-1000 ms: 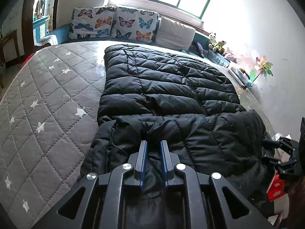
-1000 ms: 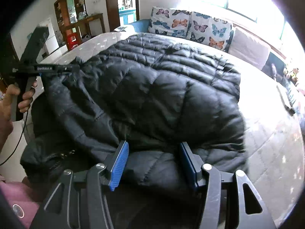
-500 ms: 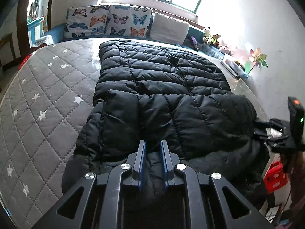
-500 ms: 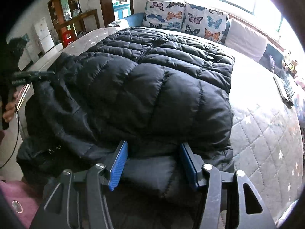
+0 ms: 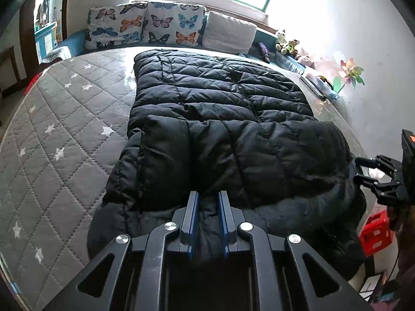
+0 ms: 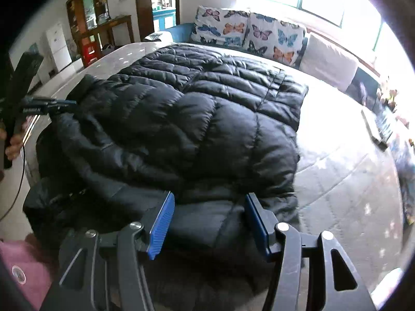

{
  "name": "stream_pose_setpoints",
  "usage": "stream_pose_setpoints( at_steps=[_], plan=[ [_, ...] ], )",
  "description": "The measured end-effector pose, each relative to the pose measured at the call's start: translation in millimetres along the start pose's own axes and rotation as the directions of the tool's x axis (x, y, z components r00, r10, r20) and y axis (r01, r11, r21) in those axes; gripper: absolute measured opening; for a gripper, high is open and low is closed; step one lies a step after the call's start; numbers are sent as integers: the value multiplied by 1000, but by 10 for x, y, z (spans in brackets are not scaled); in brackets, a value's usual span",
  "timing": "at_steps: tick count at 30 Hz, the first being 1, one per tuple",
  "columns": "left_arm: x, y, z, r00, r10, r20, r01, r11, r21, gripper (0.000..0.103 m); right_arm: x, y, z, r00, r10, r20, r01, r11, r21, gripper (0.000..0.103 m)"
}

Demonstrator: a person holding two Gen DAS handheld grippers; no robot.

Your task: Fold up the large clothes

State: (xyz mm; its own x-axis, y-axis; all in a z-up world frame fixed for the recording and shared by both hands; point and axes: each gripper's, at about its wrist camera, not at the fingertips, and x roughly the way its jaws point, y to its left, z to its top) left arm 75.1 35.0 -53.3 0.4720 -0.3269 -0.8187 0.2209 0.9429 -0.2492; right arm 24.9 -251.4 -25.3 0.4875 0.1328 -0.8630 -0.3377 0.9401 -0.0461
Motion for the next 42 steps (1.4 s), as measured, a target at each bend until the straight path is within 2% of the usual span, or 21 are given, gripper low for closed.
stream_pose_setpoints(
  at_steps=[2, 4, 5, 6, 7, 8, 9, 12, 15, 19, 23, 24, 27, 30, 31, 34, 35, 37, 38, 39, 42],
  plan=[
    [-107, -24, -45, 1000, -3, 3, 3, 1000, 20, 19, -123, 64, -59, 1000, 4, 12, -4, 999, -42, 61],
    [-231, -42, -115, 1000, -11, 4, 11, 999, 46, 25, -222, 176, -145, 1000, 0, 15, 1, 995, -104, 61],
    [-299, -56, -164, 1000, -16, 7, 16, 998, 57, 35, -267, 249, -203, 1000, -2, 12, 3, 989, -147, 61],
    [-361, -65, -204, 1000, -20, 11, 19, 997, 70, 50, -289, 307, -254, 1000, -1, 8, 2, 983, -183, 61],
    [-439, -90, -259, 1000, -14, 22, 12, 996, 93, 58, -315, 379, -324, 1000, 3, -1, -3, 974, -227, 61],
    [-493, -116, -307, 999, -2, 35, -2, 994, 112, 73, -310, 420, -356, 1000, 10, -10, -13, 967, -254, 61],
    [-549, -150, -367, 999, 19, 50, -26, 990, 139, 79, -310, 476, -422, 999, 22, -24, -28, 958, -286, 61],
    [-654, -241, -568, 996, 75, 56, -86, 968, 238, 79, -246, 611, -584, 998, 31, -60, -51, 929, -367, 61],
    [-671, -266, -763, 992, 120, 28, -123, 946, 300, 80, -164, 770, -708, 997, 22, -70, -52, 888, -456, 61],
    [-670, -217, -998, 990, 136, -19, -122, 931, 343, 80, -109, 953, -799, 999, 30, -44, -50, 826, -561, 68],
    [-679, -151, -1225, 987, 158, -34, -133, 914, 383, 80, -62, 1096, -890, 1000, -16, 8, 17, 741, -671, 70],
    [-672, -138, -1267, 987, 159, -36, -133, 913, 385, 80, -55, 1123, -886, 1000, -14, 23, 26, 731, -682, 70],
    [-654, -98, -1379, 985, 163, -48, -132, 911, 391, 80, -21, 1151, -829, 999, 24, 29, 2, 737, -676, 70],
    [-645, -119, -1458, 982, 184, -29, -155, 894, 420, 80, 40, 1209, -806, 998, 35, 54, 13, 709, -705, 70],
    [-649, -131, -1491, 981, 192, -17, -166, 885, 436, 80, 52, 1218, -803, 998, 44, 54, 6, 714, -700, 70],
    [-662, -179, -1552, 975, 219, 20, -202, 855, 477, 80, 63, 1167, -690, 995, 95, 7, -68, 767, -637, 69],
    [-664, -196, -1574, 972, 233, 36, -220, 841, 494, 80, 50, 1110, -618, 992, 123, -11, -106, 801, -590, 61],
    [-659, -241, -1602, 966, 248, 71, -248, 816, 523, 80, -7, 998, -522, 983, 178, -38, -172, 841, -513, 50],
    [-649, -265, -1619, 963, 258, 84, -261, 801, 539, 80, -52, 909, -439, 975, 218, -50, -217, 864, -454, 37],
    [-632, -288, -1626, 960, 265, 92, -270, 787, 554, 80, -87, 845, -365, 966, 250, -60, -252, 877, -408, 33],
    [-551, -368, -1616, 957, 268, 111, -280, 753, 595, 80, -268, 709, -167, 957, 290, -27, -284, 908, -309, 29]
  ],
)
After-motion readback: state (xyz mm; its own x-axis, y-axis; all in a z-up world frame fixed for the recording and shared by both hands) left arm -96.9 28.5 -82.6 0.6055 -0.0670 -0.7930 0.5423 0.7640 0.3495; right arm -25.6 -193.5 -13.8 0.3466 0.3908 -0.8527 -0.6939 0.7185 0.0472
